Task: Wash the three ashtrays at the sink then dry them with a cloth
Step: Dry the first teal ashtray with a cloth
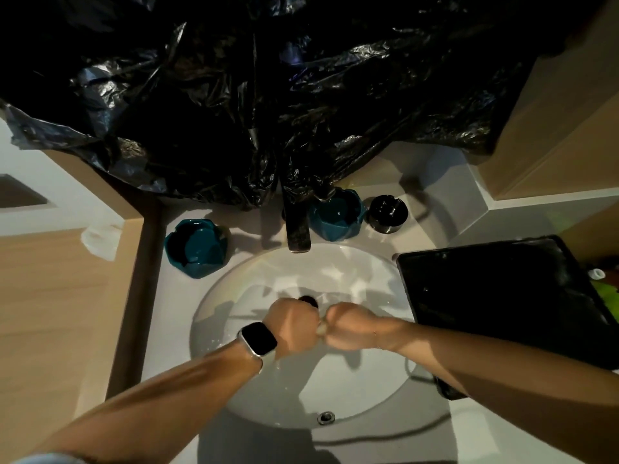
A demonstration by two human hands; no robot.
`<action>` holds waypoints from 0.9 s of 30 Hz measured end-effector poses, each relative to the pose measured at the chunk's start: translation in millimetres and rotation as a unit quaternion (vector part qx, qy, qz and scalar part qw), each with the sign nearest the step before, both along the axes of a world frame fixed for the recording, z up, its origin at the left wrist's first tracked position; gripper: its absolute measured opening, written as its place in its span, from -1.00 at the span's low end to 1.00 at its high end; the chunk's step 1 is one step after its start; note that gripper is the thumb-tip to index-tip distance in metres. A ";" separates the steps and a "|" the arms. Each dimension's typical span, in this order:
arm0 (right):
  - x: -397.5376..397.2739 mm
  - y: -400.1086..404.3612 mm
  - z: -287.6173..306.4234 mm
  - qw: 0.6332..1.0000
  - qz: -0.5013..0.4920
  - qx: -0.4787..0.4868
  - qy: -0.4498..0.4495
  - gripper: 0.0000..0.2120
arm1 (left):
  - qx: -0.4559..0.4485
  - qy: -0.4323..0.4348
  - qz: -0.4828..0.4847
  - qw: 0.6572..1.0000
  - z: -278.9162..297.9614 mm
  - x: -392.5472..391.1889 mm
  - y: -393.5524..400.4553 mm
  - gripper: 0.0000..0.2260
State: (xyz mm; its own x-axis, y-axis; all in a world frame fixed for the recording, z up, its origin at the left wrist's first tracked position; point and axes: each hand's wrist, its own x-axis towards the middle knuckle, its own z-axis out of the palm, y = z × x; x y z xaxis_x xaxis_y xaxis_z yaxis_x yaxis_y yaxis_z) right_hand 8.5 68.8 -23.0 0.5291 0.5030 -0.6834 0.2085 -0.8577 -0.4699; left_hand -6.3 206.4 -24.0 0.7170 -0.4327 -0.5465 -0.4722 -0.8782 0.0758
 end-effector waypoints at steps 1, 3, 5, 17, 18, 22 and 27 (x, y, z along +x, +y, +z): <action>-2.7 1.5 -5.2 0.994 -0.074 0.032 0.075 -0.82 | -0.001 -0.001 -0.018 1.000 -4.1 3.5 3.5 -0.86; -6.4 5.1 -13.0 0.958 -0.196 0.058 0.202 -0.96 | -0.012 0.001 -0.032 0.999 -10.5 10.3 9.1 -0.92; -7.1 4.1 -22.0 0.906 -0.270 0.094 0.312 -0.90 | -0.019 0.006 -0.044 0.999 -17.1 16.7 11.8 -0.88; -10.5 1.4 -43.1 0.817 -0.347 0.141 0.438 -0.82 | -0.011 0.018 -0.105 0.994 -32.3 22.7 16.1 -0.80; -11.2 1.9 -37.1 0.838 -0.339 0.134 0.406 -0.82 | -0.017 0.016 -0.092 0.996 -30.9 22.0 16.3 -0.84; -18.8 0.2 -22.3 0.966 -0.243 0.077 0.052 -0.81 | -0.095 -0.010 0.041 0.995 -25.3 11.0 11.4 -0.93; -53.8 -12.7 -1.4 0.920 -0.360 0.105 -0.115 -0.91 | -0.478 0.122 0.299 0.817 3.6 -20.8 7.2 -0.58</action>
State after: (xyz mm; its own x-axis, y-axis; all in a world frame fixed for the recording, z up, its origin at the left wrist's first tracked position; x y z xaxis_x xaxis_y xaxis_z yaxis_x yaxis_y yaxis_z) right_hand -45.2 56.1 -24.4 0.8950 0.0751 -0.4398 -0.2629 -0.7077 -0.6558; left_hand -27.1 213.7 -20.4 0.8770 -0.3574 -0.3211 0.1503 -0.4305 0.8900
